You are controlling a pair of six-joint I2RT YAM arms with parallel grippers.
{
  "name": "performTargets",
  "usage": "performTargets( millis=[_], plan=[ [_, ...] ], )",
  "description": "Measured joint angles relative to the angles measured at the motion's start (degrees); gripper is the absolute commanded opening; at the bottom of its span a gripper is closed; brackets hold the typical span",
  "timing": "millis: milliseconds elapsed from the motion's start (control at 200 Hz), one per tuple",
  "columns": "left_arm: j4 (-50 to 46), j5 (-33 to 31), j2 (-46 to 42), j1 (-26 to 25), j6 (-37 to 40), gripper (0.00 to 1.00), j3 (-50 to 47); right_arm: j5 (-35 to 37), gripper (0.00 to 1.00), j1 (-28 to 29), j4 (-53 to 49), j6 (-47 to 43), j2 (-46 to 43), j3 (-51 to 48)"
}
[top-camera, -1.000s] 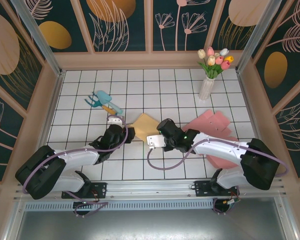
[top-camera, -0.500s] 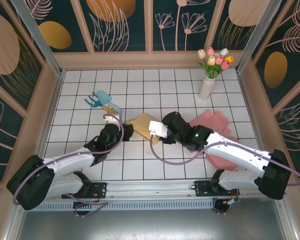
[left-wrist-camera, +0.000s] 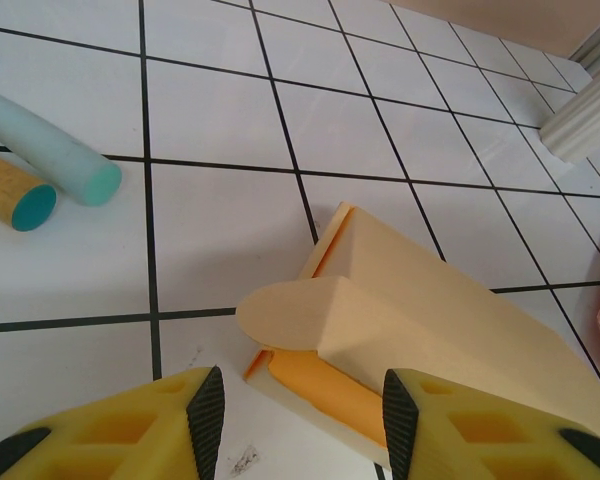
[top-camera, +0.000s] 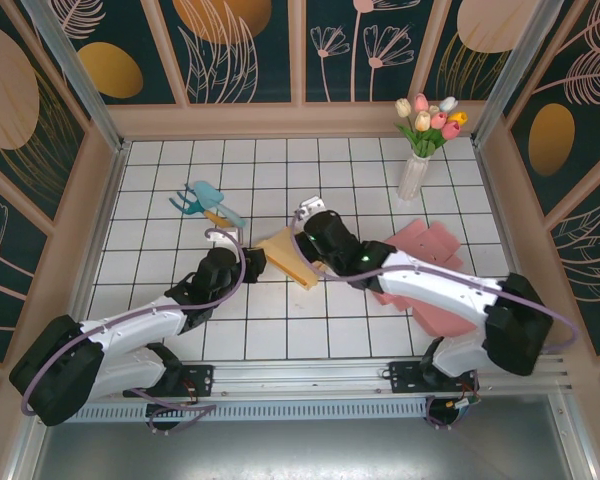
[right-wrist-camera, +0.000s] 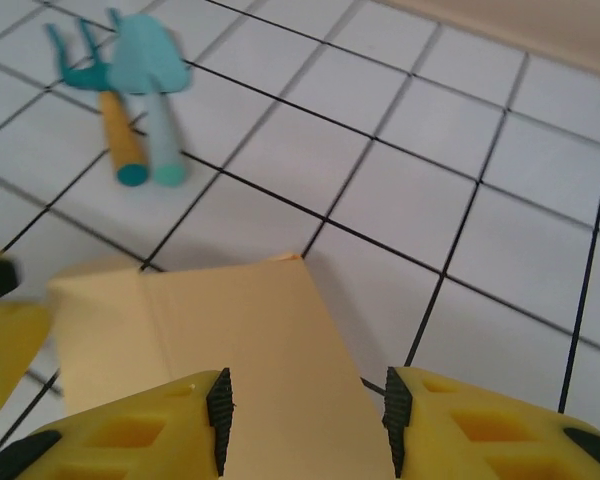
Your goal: Fold the paper box
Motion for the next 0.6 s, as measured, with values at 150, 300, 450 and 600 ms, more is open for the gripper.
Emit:
performTargets(
  millis=[150, 300, 450, 600],
  plan=[
    [0.0, 0.0, 0.6, 0.0, 0.0, 0.48, 0.0, 5.2, 0.47, -0.1, -1.0, 7.0, 10.8, 5.5],
    [0.4, 0.0, 0.9, 0.0, 0.0, 0.48, -0.2, 6.3, 0.47, 0.0, -1.3, 9.5, 15.1, 5.0],
    [0.4, 0.0, 1.1, 0.0, 0.0, 0.48, -0.3, 6.4, 0.46, 0.7, -0.4, 9.4, 17.4, 4.9],
    [0.4, -0.3, 1.1, 0.0, 0.0, 0.49, -0.3, 6.2, 0.46, 2.1, 1.6, 7.6, 19.8, 3.5]
  ],
)
